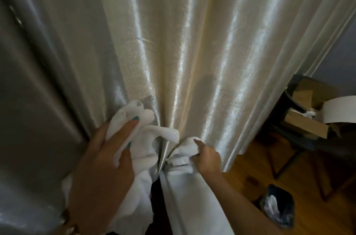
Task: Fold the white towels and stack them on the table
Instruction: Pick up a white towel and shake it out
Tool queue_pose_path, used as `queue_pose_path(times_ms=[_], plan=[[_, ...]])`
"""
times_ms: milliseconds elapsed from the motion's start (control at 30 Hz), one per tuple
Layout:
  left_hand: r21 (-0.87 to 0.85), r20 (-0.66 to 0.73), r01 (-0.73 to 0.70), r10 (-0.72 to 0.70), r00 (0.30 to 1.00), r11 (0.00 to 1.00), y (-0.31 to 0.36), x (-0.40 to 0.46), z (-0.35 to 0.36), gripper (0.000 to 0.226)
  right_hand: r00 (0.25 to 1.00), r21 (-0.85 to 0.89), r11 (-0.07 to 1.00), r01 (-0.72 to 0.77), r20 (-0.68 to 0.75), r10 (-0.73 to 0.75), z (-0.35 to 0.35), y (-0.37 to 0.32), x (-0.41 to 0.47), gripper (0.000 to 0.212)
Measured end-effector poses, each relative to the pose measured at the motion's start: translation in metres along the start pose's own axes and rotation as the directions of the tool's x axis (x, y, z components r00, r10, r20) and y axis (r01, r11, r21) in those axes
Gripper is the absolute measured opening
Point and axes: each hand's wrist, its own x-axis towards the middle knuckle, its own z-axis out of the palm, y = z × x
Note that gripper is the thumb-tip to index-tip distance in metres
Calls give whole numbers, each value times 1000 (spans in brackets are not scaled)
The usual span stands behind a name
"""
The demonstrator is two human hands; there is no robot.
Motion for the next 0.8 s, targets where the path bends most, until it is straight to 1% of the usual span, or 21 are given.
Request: queue_pose_path(times_ms=[33,67,100,133,167,200,233,267,333,367,433,467,500,567,600,700,767,800], plan=[[-22,4,-2,2,1000,1000,2,4,-2,44,989,218,971,-102,-82,123,-28,-14,-1,45],[-5,9,14,-14,1000,1000,0,7,-2,45,969,443,894,-67,-186,165,-54,-20,-10,44],[-6,28,33,-33,999,999,0,9,-3,47,948,590,806,48,-280,149,-84,-27,-28,44],[-59,45,52,-50,998,997,-4,13,-3,46,931,668,725,166,-348,107,-108,-35,-44,50],[-109,53,71,-66,996,991,-7,17,-2,44,923,719,647,255,-379,58,-132,-48,-62,61],[-166,61,93,-84,995,982,-8,21,-3,41,912,732,590,340,-411,-16,-151,-64,-77,69],[-216,66,110,-98,993,970,-6,25,-5,40,895,721,561,406,-438,-84,-167,-81,-89,72],[-266,61,121,-109,992,956,-4,27,-10,40,892,722,541,432,-432,-134,-177,-98,-97,65],[-319,51,126,-116,992,939,5,28,-28,40,920,789,473,391,-350,-178,-184,-129,-110,44],[-320,46,118,-109,993,940,10,26,-41,41,938,834,432,345,-294,-181,-184,-142,-115,43],[-326,36,102,-95,995,940,19,19,-73,42,951,890,361,277,-202,-233,-184,-164,-124,53],[-333,35,116,-111,993,936,23,13,-92,41,942,909,327,259,-164,-292,-184,-176,-132,59],[-345,33,138,-135,990,928,28,4,-113,40,929,925,299,235,-122,-350,-186,-189,-144,61],[-354,-2,167,-179,984,920,37,-23,-159,41,865,937,265,227,-69,-497,-188,-211,-173,57],[-347,-35,181,-205,978,920,41,-39,-183,42,820,933,262,245,-55,-570,-189,-223,-190,62],[-314,-120,262,-312,942,913,42,-106,-253,41,700,922,260,287,-17,-714,-181,-253,-248,94],[-238,-147,278,-317,937,931,37,-152,-292,41,597,917,265,299,37,-801,-162,-274,-287,113],[-169,-161,267,-294,942,949,31,-173,-308,40,555,914,277,297,71,-829,-150,-284,-303,118]])
